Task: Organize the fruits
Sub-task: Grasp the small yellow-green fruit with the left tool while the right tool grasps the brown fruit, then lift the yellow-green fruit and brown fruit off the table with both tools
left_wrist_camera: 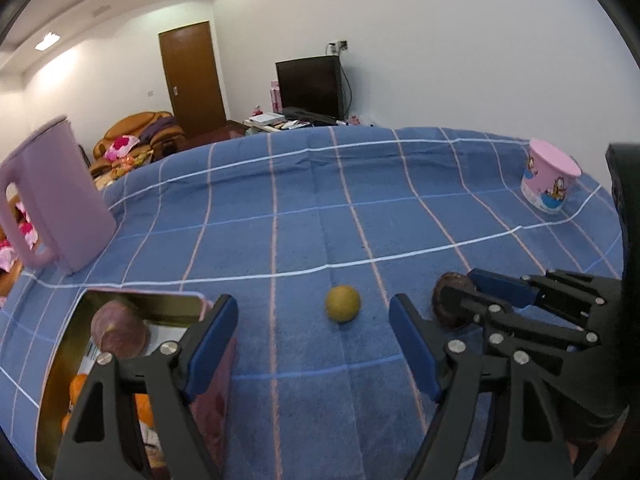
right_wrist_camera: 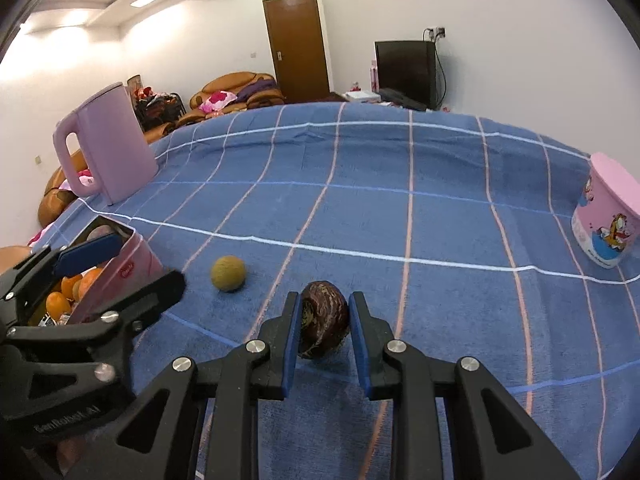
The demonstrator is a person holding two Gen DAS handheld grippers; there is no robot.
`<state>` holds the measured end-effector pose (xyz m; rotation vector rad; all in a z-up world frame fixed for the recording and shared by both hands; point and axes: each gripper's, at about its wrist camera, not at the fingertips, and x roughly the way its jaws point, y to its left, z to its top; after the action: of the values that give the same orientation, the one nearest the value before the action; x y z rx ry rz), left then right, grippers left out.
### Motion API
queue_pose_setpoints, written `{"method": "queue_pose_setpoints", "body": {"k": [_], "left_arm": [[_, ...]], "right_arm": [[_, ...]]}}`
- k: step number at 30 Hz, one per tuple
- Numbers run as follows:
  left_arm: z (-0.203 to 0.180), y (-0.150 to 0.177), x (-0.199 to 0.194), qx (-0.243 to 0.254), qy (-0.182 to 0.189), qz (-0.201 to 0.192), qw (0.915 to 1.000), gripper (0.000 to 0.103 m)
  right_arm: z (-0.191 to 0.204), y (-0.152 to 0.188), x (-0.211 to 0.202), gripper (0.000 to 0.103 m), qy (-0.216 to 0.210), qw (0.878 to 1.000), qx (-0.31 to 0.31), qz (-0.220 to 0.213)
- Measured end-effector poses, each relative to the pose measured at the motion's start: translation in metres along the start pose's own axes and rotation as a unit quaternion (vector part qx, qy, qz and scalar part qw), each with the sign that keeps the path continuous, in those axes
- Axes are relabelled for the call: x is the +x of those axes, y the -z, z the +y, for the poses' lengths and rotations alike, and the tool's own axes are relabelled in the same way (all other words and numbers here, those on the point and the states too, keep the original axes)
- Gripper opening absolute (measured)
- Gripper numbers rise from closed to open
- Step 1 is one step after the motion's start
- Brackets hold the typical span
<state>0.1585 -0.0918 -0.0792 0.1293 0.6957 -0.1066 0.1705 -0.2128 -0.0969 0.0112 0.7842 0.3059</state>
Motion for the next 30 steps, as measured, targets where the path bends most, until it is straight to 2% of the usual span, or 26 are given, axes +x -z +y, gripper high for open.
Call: {"method": "queue_pose_setpoints", "body": {"k": [2,6,10,15,20,22,27,30], "left_arm": [[-0.001,0.000,0.008,-0.001,0.007,0.015,0.9999,0.067],[-0.002,-0.002,0.019,-0.006,0.017,0.030,0.9994,0.060],[-0.006,-0.001,0.030,0.002,0.025,0.047,0.9986,0.048],[-0.013,-0.004,0.044,0.009,0.033,0.063,0.9974,0.046],[-0.014,-0.004,0.060,-0.001,0.048,0.091,0.9946,0.032],[-0.013,-0.005,0.061,-0.004,0.050,0.090,0.9947,0.027],[-0.007,-0.004,0.060,-0.017,0.070,0.089,0.9934,0.026],[-0.007,-0.002,0.052,-0.021,0.075,0.075,0.9941,0.026]], "right_arm": [[-0.002,0.000,0.003,0.025,-0.003,1.000,0.007,0.002],[-0.007,0.000,-0.005,0.026,0.009,1.000,0.022,-0.019],[-0.019,0.001,-0.010,0.025,0.007,0.998,0.051,-0.029],[-0.019,0.001,-0.012,0.026,0.005,0.998,0.051,-0.036],[-0.018,0.004,-0.016,0.026,0.005,0.998,0.047,-0.043],[-0.018,0.004,-0.015,0.026,0.003,0.998,0.046,-0.042],[-0.013,0.005,-0.016,0.026,-0.002,0.998,0.033,-0.045],[-0.013,0.006,-0.016,0.026,-0.003,0.998,0.033,-0.049]]}}
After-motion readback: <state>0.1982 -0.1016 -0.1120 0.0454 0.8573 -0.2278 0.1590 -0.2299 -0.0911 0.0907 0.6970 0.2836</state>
